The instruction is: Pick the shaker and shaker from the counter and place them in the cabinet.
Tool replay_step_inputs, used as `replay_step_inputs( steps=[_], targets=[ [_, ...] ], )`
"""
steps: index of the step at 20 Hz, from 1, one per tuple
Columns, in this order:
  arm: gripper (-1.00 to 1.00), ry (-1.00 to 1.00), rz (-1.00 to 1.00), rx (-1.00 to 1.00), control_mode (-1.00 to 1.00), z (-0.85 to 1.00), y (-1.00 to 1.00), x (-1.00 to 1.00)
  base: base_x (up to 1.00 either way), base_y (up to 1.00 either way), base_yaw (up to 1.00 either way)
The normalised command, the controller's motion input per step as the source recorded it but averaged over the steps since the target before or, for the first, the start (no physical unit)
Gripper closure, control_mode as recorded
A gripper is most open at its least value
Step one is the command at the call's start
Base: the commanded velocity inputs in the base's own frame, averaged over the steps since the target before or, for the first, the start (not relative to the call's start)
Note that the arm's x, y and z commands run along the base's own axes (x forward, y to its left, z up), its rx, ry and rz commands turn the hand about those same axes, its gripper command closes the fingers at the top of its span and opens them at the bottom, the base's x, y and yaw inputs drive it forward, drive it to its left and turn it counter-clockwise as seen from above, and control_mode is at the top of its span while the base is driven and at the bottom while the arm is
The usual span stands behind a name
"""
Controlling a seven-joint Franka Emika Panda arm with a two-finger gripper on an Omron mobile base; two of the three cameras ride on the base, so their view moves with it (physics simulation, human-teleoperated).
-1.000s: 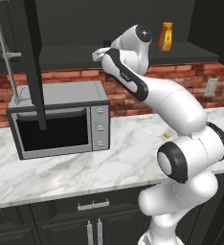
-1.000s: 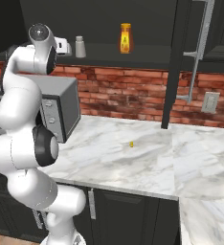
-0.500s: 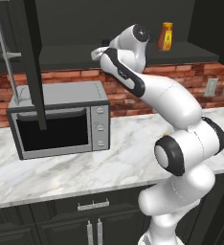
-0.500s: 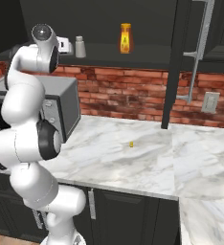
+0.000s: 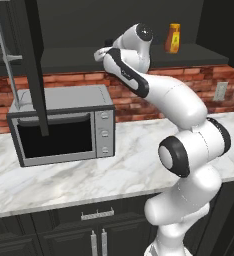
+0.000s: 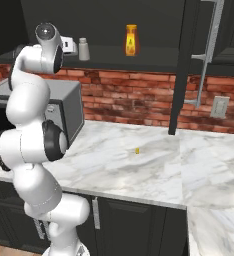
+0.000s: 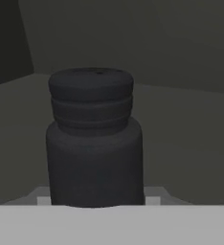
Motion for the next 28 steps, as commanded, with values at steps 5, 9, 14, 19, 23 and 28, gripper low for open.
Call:
replay_step_inputs(
  steps=[5, 9, 14, 19, 23, 28],
  targets=[
    [-1.0, 0.0, 0.0, -0.02, -1.0, -0.43, 0.0, 0.06, 0.0, 0.0, 0.0],
    [-1.0, 0.0, 0.0, -0.03, -1.0, -0.39, 0.0, 0.0, 0.0, 0.0, 0.0],
    [-1.0, -0.05, 0.0, -0.02, -1.0, -0.11, -0.05, -0.15, 0.0, 0.0, 0.0],
    [-1.0, -0.09, 0.0, 0.0, -1.0, -0.06, -0.05, -0.33, 0.0, 0.0, 0.0],
    [-1.0, -0.1, 0.0, 0.0, -1.0, -0.06, -0.01, -0.65, 0.0, 0.0, 0.0],
    [-1.0, -0.11, 0.0, 0.0, -1.0, -0.02, -0.06, -0.86, 0.0, 0.0, 0.0]
  ],
)
